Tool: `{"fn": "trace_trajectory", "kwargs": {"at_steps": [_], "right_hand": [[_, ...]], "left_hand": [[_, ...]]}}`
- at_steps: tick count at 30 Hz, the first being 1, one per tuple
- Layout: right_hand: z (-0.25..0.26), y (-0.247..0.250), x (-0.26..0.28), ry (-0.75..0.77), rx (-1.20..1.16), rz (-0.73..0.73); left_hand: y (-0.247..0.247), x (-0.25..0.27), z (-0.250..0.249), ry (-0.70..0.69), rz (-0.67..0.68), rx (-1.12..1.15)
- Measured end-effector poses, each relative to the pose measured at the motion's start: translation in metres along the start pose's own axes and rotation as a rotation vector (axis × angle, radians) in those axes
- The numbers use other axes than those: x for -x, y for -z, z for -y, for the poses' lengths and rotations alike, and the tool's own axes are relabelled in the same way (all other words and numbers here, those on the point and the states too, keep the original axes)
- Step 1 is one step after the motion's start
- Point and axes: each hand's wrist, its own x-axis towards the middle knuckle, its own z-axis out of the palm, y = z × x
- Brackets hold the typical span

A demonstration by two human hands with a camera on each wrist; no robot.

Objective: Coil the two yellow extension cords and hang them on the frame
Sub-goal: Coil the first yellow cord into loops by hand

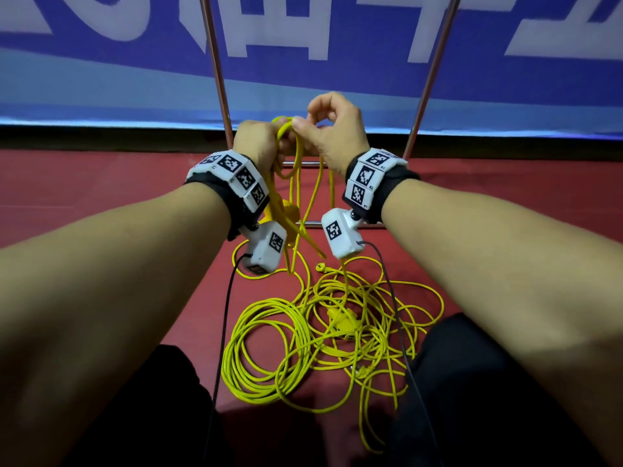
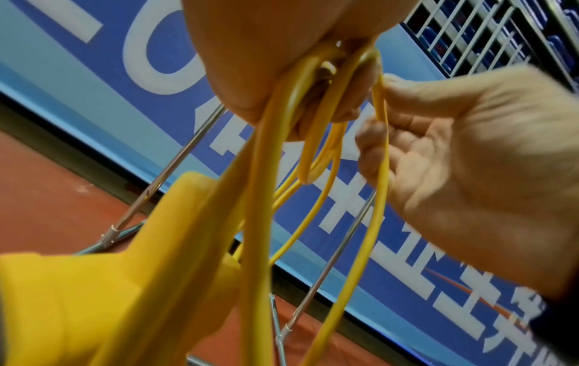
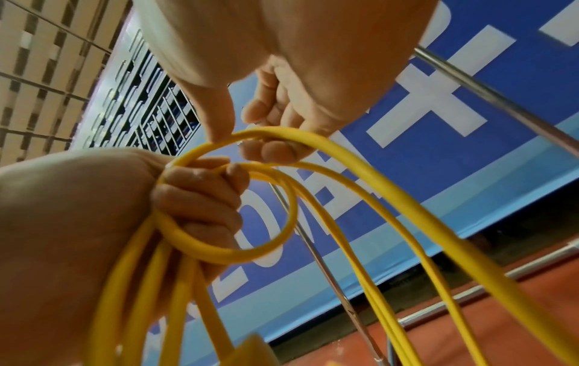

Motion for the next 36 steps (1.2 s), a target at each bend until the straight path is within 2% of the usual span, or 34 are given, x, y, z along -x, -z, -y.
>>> {"fn": "trace_trajectory", "kwargs": {"at_steps": [2, 5, 8, 10, 14, 17, 21, 23, 29, 32, 36], "right_hand": [[-0.006, 0.001, 0.002, -0.085, 0.073, -0.014], [-0.013, 0.001, 0.003, -0.206, 0.154, 0.092], [-0.012, 0.003, 0.002, -0.276, 0.053, 0.197], [-0.016, 0.006, 0.002, -0.271, -0.023, 0.24], [-0.034, 0.015, 0.007, -0.323, 0.008, 0.367], [-0.034, 0.019, 0.01, -0.387, -0.059, 0.334], [-0.031, 0.027, 0.003, -0.196, 0.093, 0.16], [-0.032, 0.032, -0.001, -0.125, 0.095, 0.14], [-0.022, 0.027, -0.002, 0.044, 0.249, 0.297], [-0.016, 0.017, -0.001, 0.067, 0.246, 0.363], [-0.014, 0.016, 0.003, 0.039, 0.198, 0.348]], "left_hand": [[0.001, -0.004, -0.002, 0.0, -0.017, 0.034], [-0.002, -0.003, -0.005, -0.028, -0.045, 0.043], [-0.002, -0.004, -0.005, -0.037, -0.079, 0.082], [0.003, -0.011, -0.002, -0.032, -0.125, 0.108], [0.015, -0.021, 0.003, -0.027, -0.164, 0.198], [0.018, -0.02, 0.004, -0.035, -0.11, 0.195], [0.015, -0.008, -0.001, -0.004, 0.072, 0.198], [0.015, 0.0, -0.004, 0.005, 0.124, 0.14], [0.013, 0.018, -0.004, 0.048, 0.222, 0.012], [0.011, 0.018, 0.0, 0.031, 0.221, -0.042], [0.007, 0.016, -0.002, -0.031, 0.18, -0.026]]}}
